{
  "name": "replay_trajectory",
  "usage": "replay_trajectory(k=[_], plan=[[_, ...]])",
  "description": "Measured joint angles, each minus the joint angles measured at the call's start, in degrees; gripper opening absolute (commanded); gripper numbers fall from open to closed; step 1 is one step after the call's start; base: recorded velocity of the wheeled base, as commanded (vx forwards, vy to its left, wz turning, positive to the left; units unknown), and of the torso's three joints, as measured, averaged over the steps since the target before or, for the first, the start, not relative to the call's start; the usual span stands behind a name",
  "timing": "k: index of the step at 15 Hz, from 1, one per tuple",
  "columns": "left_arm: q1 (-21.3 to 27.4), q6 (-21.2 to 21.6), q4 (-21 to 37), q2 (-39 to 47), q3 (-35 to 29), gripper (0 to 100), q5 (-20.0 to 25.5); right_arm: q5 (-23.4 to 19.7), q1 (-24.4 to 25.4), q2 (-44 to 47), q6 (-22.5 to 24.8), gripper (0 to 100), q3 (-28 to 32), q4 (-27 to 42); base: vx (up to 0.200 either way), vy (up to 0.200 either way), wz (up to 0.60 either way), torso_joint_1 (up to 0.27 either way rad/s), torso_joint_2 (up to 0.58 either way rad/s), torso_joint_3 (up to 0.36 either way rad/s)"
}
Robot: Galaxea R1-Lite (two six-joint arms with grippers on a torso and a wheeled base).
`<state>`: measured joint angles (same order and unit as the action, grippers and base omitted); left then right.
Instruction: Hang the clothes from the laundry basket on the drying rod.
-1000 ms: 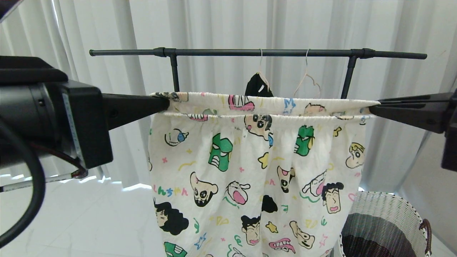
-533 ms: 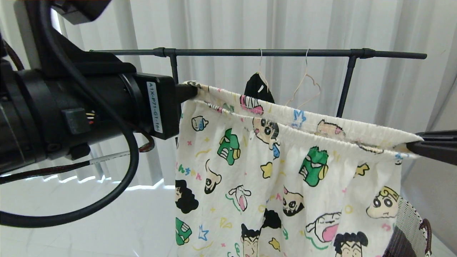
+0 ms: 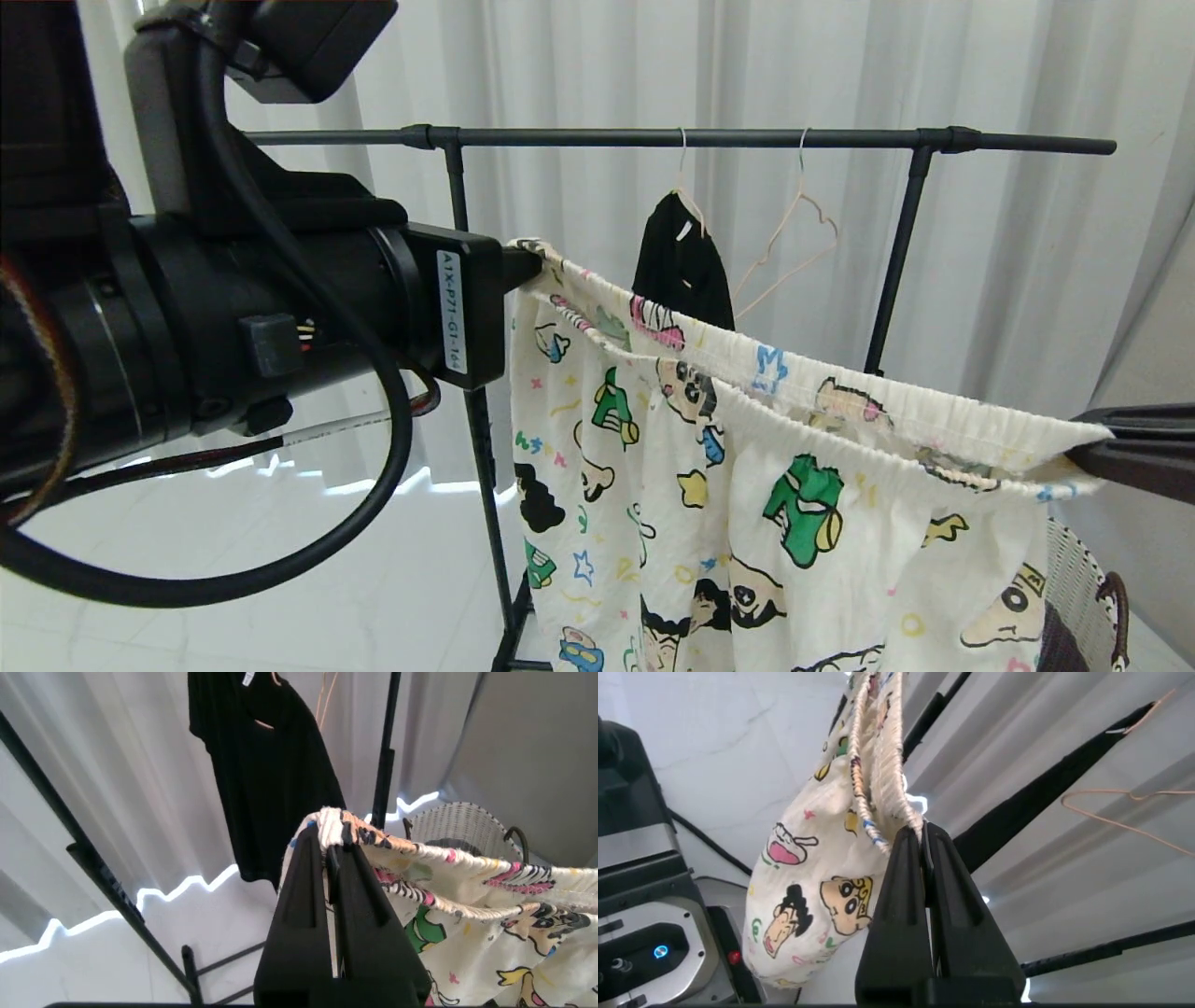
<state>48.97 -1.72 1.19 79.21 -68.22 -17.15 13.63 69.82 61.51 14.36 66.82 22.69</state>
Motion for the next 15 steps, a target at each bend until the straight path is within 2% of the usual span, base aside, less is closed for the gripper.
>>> replay_trajectory(k=[4,6,8,11,13,15], plan=[[0.0,0.1,0.0,-0.4,1.3,0,-1.0,0.3,-0.6,-0.2,-0.4,0,-0.5,-0.1,0.000,0.000,0.00,0.000,0.00,0.000],[0.0,0.6,0.0,-2.1,3.7,0,-2.2,0.3,-4.0,-0.6,-0.4,0,-0.7,-0.2,0.000,0.000,0.00,0.000,0.00,0.000],[0.0,2.1,0.0,-4.9,6.8,0,-2.4,0.2,-9.7,-0.8,-0.5,0,-0.7,-2.1,0.000,0.000,0.00,0.000,0.00,0.000],[2.3,7.8,0.0,-10.0,13.3,0,-2.8,0.0,-15.6,1.0,-0.5,0,-1.9,-12.9,0.000,0.000,0.00,0.000,0.00,0.000],[5.6,12.6,0.0,-12.7,16.8,0,-2.8,0.0,-16.8,3.7,-0.4,0,-2.8,-18.8,0.000,0.000,0.00,0.000,0.00,0.000],[9.1,14.7,0.0,-14.2,18.2,0,-2.8,0.1,-17.1,7.2,-0.1,0,-3.0,-24.8,0.000,0.000,0.00,0.000,0.00,0.000]])
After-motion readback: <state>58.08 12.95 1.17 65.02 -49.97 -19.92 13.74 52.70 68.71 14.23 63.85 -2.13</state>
